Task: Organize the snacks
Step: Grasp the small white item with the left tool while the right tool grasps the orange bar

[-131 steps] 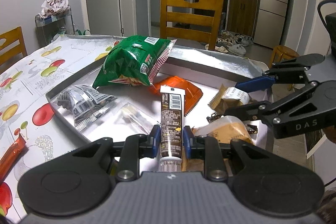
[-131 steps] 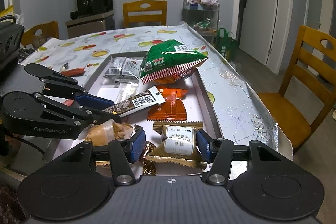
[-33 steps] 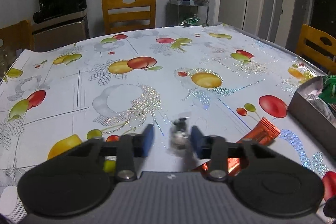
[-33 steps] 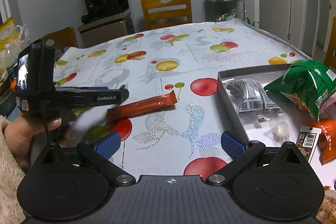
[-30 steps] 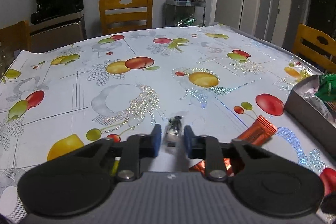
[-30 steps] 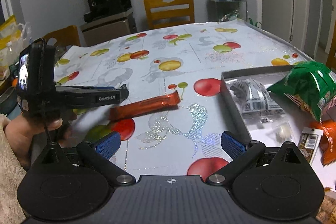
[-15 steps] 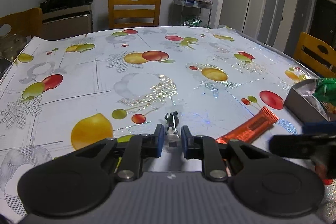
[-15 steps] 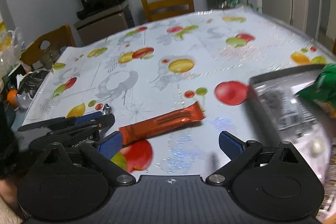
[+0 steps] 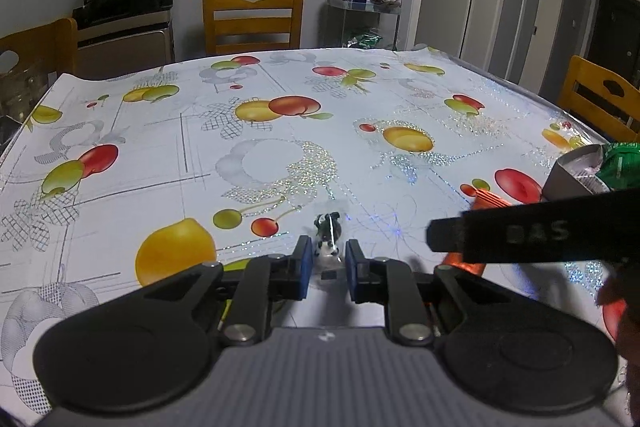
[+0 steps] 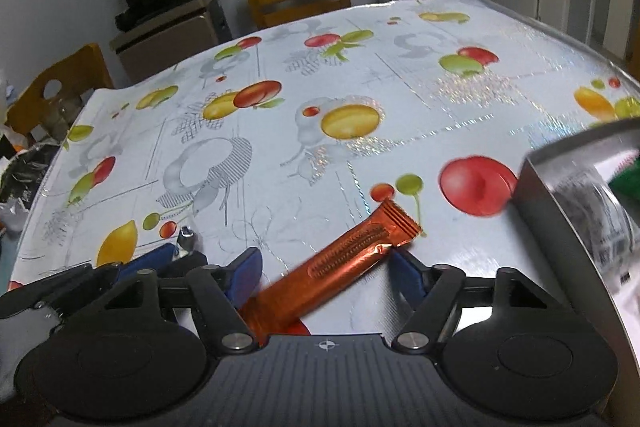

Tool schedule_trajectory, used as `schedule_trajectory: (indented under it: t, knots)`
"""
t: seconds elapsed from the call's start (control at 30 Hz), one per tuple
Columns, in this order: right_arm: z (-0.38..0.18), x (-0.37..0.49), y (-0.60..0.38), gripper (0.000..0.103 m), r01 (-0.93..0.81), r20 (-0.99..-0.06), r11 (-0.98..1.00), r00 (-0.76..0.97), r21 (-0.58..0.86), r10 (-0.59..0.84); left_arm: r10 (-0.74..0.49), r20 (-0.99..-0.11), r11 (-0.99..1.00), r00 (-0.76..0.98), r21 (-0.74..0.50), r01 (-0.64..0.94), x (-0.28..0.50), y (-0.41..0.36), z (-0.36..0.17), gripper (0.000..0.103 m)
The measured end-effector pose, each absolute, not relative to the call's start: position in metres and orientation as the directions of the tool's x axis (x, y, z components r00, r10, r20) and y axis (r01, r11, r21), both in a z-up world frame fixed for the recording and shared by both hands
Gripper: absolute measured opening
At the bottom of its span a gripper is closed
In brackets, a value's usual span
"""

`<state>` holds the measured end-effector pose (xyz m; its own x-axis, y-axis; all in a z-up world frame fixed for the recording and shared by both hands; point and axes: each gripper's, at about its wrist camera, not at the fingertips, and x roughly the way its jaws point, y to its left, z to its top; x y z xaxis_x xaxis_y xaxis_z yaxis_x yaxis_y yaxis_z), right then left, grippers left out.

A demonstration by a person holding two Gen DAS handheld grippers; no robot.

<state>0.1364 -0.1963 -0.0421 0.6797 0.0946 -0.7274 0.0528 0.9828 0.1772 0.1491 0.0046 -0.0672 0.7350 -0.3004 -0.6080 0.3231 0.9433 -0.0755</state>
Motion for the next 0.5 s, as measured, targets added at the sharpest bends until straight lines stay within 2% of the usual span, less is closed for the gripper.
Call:
schedule_trajectory:
  t: [0.2, 0.23, 0.27, 0.37, 0.5]
  knots:
    - [-0.040, 0.132, -0.191, 0.049, -0.016, -0.703, 0.993, 0.705, 0.114, 0.092, -0.298, -0.607, 0.938, 0.737, -0.041, 0.345, 0.146, -0.001, -0.067, 0.016]
    - [-0.042, 0.132, -0.193, 0.040, -0.026, -0.713, 0.994, 0.695, 0.104, 0.093, -0.299, -0.607, 0.937, 0.737, -0.043, 0.346, 0.147, -0.001, -0.067, 0.016]
    - [-0.043, 0.131, -0.195, 0.036, -0.037, -0.717, 0.994, 0.690, 0.103, 0.100, -0.304, -0.607, 0.937, 0.734, -0.049, 0.347, 0.147, 0.000, -0.067, 0.016]
    - [-0.045, 0.125, -0.194, 0.030, -0.071, -0.707, 0.996, 0.702, 0.048, 0.084, -0.316, -0.608, 0.934, 0.728, -0.066, 0.351, 0.148, 0.003, -0.068, 0.016]
    - [-0.044, 0.111, -0.195, 0.028, -0.121, -0.711, 0.993, 0.698, 0.006, 0.089, -0.322, -0.608, 0.932, 0.726, -0.067, 0.357, 0.147, 0.004, -0.067, 0.016]
